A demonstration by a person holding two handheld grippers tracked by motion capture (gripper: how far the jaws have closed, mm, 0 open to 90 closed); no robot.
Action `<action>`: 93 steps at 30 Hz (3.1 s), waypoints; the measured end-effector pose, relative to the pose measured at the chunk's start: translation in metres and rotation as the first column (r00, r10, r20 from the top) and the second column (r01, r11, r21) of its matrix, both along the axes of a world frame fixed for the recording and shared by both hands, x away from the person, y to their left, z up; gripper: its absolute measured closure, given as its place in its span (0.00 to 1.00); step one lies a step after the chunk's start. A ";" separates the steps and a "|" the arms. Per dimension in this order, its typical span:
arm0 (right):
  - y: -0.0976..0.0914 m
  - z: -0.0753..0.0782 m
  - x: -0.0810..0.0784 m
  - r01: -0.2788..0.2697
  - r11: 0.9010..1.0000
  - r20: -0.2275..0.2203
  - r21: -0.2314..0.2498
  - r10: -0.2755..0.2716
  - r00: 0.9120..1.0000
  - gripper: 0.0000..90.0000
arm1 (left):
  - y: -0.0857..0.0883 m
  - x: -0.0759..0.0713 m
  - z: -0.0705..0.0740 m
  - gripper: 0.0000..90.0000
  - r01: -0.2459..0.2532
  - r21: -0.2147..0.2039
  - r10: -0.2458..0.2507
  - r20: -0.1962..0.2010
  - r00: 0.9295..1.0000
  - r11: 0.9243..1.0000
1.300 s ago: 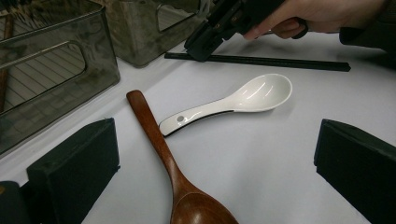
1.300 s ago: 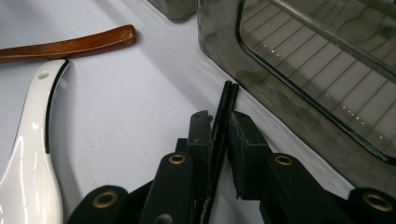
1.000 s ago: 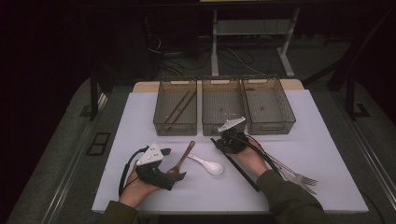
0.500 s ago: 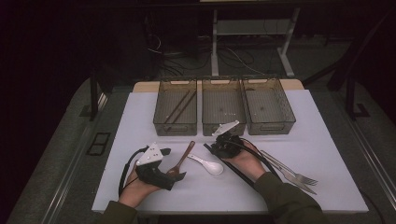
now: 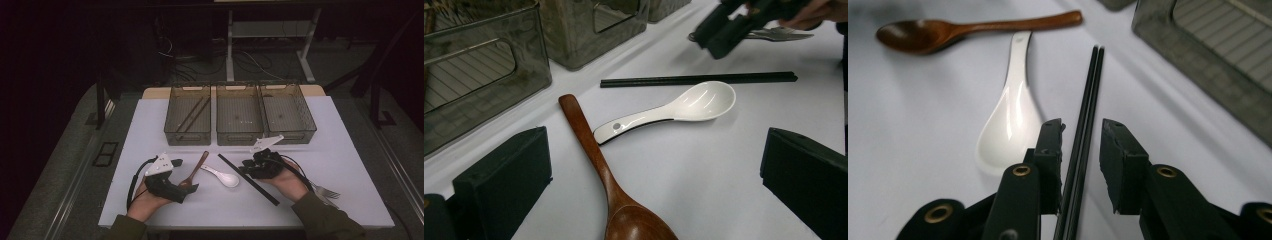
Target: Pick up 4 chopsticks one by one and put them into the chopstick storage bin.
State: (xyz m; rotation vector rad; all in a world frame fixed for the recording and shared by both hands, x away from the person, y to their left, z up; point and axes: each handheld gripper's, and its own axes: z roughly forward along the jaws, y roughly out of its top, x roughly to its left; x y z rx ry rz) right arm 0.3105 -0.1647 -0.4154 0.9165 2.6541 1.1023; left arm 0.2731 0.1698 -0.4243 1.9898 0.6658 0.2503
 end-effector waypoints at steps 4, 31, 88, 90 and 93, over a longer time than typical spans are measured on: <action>-0.014 0.000 -0.014 -0.001 1.000 -0.007 -0.003 0.001 1.000 0.79 | 0.000 0.000 -0.001 0.00 0.002 0.001 -0.002 -0.004 1.000 1.000; -0.036 -0.020 -0.033 -0.002 0.998 -0.066 -0.061 -0.002 0.998 0.88 | -0.003 0.000 -0.003 0.00 0.019 0.015 -0.019 -0.012 1.000 1.000; 0.014 -0.004 0.004 -0.098 0.861 -0.295 -0.499 -0.063 0.954 0.94 | -0.005 -0.001 -0.002 0.00 0.032 0.018 -0.032 0.001 0.999 0.999; 0.014 -0.004 0.003 -0.094 0.861 -0.293 -0.500 -0.066 0.954 0.94 | -0.005 -0.001 -0.002 0.00 0.032 0.017 -0.032 0.000 0.999 0.999; 0.013 -0.004 0.002 -0.087 0.864 -0.289 -0.497 -0.070 0.955 0.94 | -0.005 -0.001 -0.002 0.00 0.033 0.019 -0.033 0.001 0.999 0.999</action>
